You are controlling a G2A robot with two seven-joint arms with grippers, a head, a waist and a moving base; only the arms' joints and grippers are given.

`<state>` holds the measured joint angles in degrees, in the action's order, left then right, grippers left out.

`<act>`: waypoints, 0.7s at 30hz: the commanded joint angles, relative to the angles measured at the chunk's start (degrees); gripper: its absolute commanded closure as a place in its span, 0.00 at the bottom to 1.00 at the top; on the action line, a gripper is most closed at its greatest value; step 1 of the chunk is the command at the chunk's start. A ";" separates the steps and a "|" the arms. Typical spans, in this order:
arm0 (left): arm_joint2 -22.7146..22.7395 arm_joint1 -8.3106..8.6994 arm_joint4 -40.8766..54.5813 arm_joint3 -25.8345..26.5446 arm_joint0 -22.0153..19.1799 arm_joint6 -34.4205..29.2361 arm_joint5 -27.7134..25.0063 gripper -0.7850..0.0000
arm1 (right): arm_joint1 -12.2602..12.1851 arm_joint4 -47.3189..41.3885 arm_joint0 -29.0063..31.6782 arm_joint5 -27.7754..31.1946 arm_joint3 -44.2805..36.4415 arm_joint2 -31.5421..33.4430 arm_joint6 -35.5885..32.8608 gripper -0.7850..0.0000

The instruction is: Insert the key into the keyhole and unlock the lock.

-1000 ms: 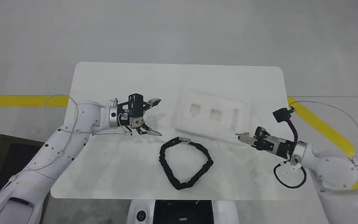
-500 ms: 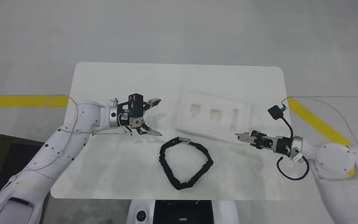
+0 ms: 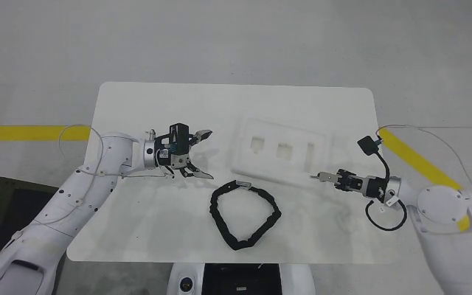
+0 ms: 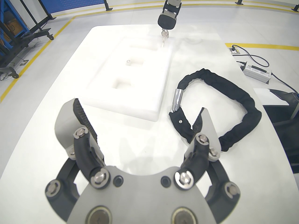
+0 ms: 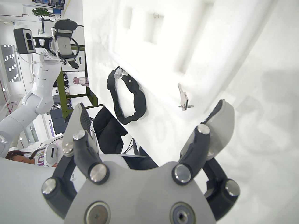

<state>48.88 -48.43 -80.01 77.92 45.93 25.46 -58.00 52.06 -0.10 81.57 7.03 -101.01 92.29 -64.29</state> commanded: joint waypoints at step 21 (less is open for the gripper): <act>0.00 0.00 0.00 0.00 0.00 0.00 0.00 0.00 | -0.43 1.43 -3.92 1.91 4.48 -3.95 -0.67 0.33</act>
<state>48.88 -48.43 -80.01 77.92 45.93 25.46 -58.00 51.65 1.25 77.74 8.91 -96.68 88.44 -64.98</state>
